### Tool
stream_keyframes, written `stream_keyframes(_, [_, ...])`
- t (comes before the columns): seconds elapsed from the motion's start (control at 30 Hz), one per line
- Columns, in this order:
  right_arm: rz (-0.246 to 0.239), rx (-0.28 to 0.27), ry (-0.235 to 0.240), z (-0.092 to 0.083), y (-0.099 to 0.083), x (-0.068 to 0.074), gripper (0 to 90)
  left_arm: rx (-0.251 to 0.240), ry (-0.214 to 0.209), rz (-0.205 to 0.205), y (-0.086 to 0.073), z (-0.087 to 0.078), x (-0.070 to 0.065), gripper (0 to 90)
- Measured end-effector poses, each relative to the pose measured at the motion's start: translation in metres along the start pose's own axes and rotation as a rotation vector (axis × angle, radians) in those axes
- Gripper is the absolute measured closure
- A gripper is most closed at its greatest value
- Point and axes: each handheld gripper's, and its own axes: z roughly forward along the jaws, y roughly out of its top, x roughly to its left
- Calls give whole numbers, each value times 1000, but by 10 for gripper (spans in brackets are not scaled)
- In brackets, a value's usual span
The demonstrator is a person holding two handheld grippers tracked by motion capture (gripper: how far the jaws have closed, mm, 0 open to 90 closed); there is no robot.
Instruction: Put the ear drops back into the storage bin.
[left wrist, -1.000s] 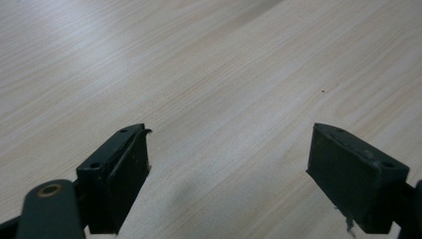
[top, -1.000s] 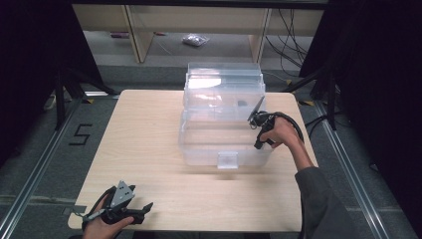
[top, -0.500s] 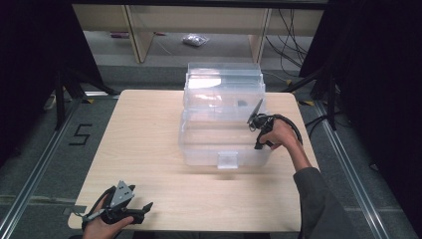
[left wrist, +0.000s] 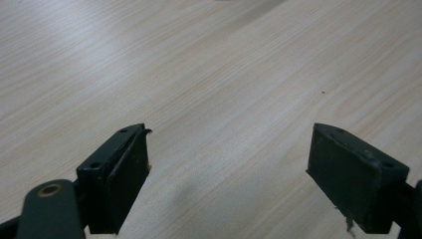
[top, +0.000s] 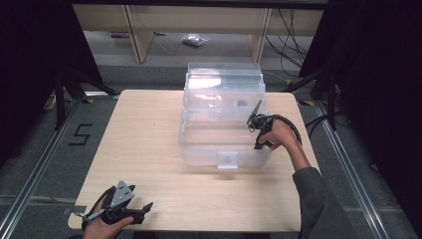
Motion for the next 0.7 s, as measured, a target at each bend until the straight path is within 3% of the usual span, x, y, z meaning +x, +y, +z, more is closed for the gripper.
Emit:
stream_keyframes(0.07, [-15, -5, -11, 0, 0, -2, 599, 0, 1, 0, 0, 0, 0, 159])
stream_keyframes(0.13, [3, -34, 6, -2, -1, -1, 584, -1, 3, 0, 0, 0, 0, 159])
stream_keyframes(0.17, [-4, -29, 5, -4, -1, -1, 574, -34, 4, -42, 0, 3, -3, 158])
stream_keyframes(0.2, [23, -54, 29, -6, -1, 1, 558, -29, -5, -37, 0, 2, -2, 159])
stream_keyframes(0.23, [30, -51, 27, -8, -2, 1, 543, 2, -5, 1, 0, 0, 0, 159])
stream_keyframes(0.27, [17, -73, 15, -9, -3, 0, 507, 3, 2, 3, 0, 0, 0, 159])
stream_keyframes(0.3, [32, -88, 20, -12, -5, 1, 462, -22, -3, -31, 0, 2, -2, 159])
stream_keyframes(0.33, [41, -89, 23, -15, -6, 2, 462, -26, -3, -39, 0, 3, -2, 159])
stream_keyframes(0.37, [41, -89, 23, -15, -6, 2, 462, -29, -4, -36, 0, 2, -2, 159])
stream_keyframes(0.4, [10, -108, 14, -15, -8, 0, 449, -5, -6, -8, 0, 1, 0, 158])
stream_keyframes(0.47, [31, -126, 12, -21, -10, 0, 430, -34, 15, -36, -1, 5, -3, 159])
stream_keyframes(0.5, [14, -131, 11, -22, -11, 0, 421, -34, 15, -36, -1, 4, -3, 158])
stream_keyframes(0.7, [28, -174, 3, -30, -16, 2, 393, -27, 5, -43, 0, 3, -3, 158])
